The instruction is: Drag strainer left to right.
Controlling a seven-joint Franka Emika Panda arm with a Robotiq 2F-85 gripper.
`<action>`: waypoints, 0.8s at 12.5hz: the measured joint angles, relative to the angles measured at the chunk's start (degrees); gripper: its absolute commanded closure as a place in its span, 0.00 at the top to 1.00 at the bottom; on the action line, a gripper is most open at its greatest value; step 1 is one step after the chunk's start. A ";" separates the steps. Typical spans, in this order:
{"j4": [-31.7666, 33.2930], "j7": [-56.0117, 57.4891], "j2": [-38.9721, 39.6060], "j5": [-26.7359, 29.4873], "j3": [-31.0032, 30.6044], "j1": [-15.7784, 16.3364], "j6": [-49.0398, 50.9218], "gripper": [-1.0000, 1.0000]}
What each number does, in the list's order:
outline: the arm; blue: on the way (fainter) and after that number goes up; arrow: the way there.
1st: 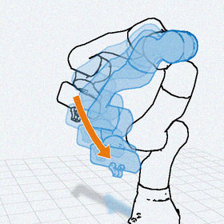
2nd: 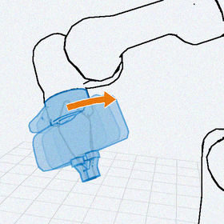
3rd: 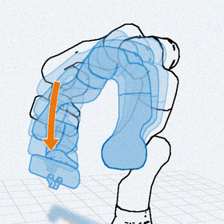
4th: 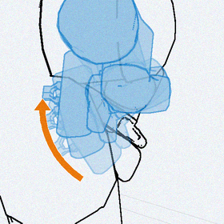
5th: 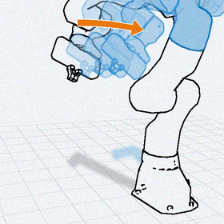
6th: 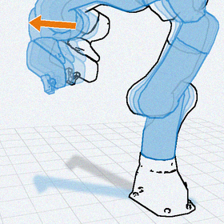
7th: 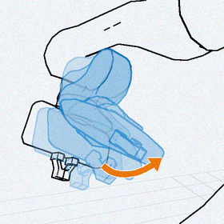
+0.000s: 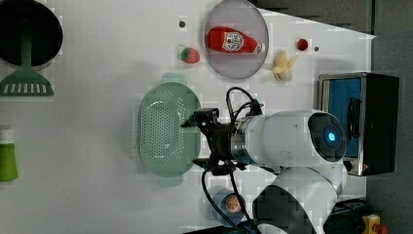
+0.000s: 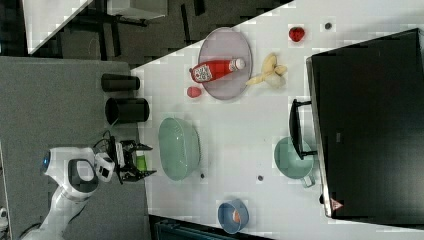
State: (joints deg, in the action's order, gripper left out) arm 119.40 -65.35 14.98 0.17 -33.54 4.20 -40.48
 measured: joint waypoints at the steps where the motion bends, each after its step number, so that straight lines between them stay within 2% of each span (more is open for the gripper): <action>1: 0.67 -0.50 0.50 -0.24 0.14 -0.05 -4.81 1.00; 3: 2.35 -0.90 3.57 -0.50 0.45 -0.57 -14.18 1.00; 5: 3.92 -2.01 8.63 -0.27 1.87 -0.47 -17.99 1.00; 10: 7.72 -3.30 17.42 -1.89 9.25 0.73 -21.74 1.00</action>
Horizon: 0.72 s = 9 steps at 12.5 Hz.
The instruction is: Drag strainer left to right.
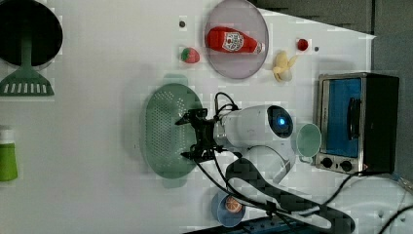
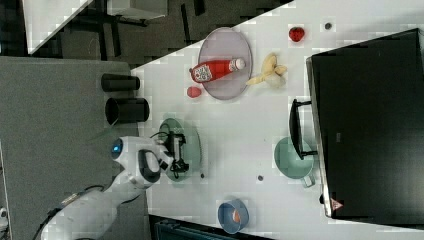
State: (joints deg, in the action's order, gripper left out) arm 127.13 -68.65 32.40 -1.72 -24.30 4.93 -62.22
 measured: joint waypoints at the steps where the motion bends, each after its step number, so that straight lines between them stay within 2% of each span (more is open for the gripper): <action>1: 0.45 -0.11 0.48 -1.21 1.20 0.44 -0.90 1.00; 3: 0.90 -0.50 -0.03 -1.56 2.27 0.96 -1.79 1.00; 5: 0.90 -0.62 -0.20 -1.56 4.39 2.81 -3.02 1.00; 9: 1.68 -0.62 -3.61 -1.73 4.91 1.64 -2.63 1.00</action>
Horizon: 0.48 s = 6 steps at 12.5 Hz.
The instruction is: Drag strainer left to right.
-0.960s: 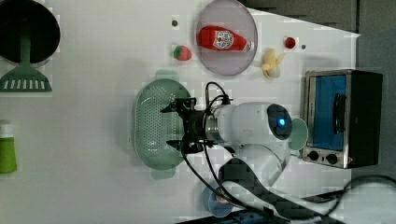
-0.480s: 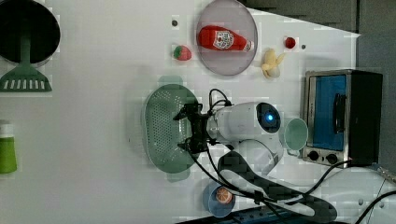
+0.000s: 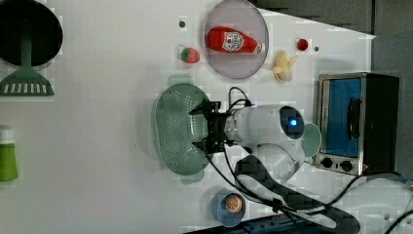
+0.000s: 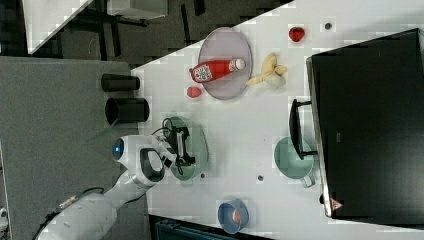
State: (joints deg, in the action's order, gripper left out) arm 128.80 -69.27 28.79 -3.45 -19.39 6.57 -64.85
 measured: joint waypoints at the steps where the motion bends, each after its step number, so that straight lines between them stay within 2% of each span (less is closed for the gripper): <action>1: 0.56 0.06 -1.01 -0.03 0.94 0.27 -0.50 1.00; 6: 4.81 1.96 -3.04 0.41 4.01 -2.34 -0.50 1.00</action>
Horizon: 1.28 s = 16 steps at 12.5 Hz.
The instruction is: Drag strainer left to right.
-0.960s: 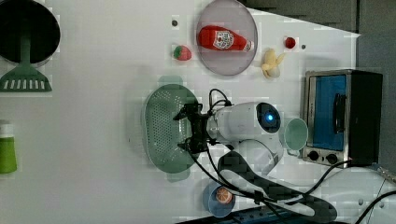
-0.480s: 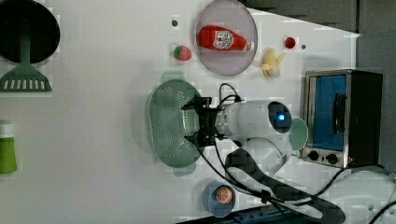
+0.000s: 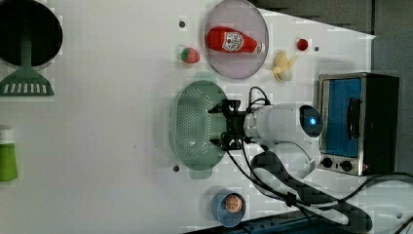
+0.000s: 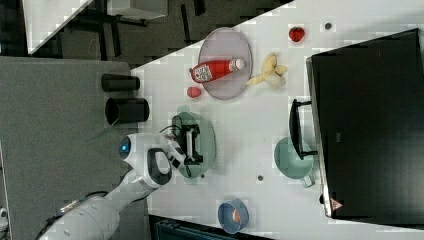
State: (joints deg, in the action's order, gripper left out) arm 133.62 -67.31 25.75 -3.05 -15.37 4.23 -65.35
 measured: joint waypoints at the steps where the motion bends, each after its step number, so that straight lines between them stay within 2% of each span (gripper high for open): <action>1: 1.68 1.79 -0.50 -0.51 1.49 -0.29 -0.28 1.00; 4: 4.81 4.53 -2.34 -0.07 4.50 -2.70 1.57 1.00; 9: 2.24 11.67 -2.46 1.40 12.03 -3.39 1.68 1.00; 16: 3.92 18.83 -3.76 0.38 18.81 -3.81 -0.28 1.00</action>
State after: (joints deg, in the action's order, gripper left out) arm 137.53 -48.48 21.99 -2.66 3.43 0.42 -65.63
